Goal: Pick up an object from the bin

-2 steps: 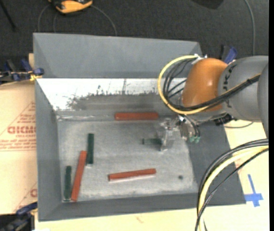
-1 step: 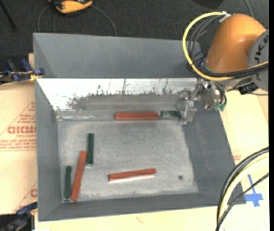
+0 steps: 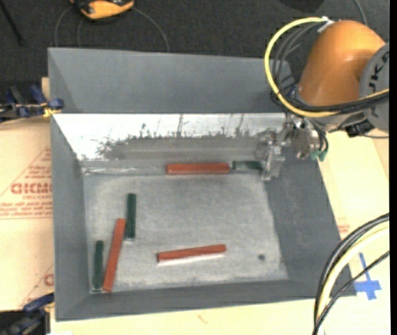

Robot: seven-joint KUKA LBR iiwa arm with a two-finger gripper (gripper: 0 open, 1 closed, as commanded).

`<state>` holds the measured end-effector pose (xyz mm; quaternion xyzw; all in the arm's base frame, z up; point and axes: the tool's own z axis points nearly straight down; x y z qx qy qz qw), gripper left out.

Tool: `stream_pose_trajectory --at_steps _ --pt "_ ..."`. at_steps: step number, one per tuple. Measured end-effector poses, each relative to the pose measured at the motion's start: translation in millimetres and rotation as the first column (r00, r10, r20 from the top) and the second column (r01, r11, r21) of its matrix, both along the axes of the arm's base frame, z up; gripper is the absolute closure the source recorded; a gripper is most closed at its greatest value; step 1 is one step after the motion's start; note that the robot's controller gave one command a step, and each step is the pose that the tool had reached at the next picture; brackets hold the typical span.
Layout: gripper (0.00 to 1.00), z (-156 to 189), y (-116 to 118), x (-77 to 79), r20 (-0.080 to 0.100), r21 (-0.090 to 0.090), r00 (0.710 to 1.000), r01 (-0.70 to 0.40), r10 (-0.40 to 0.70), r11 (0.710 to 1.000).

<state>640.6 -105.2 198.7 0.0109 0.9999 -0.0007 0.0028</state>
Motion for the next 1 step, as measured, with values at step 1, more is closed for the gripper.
stream_pose_trajectory --at_steps 1 --pt "1.0 57.1 -25.8 1.9 -0.004 0.001 1.0 0.0 0.0 1.0"
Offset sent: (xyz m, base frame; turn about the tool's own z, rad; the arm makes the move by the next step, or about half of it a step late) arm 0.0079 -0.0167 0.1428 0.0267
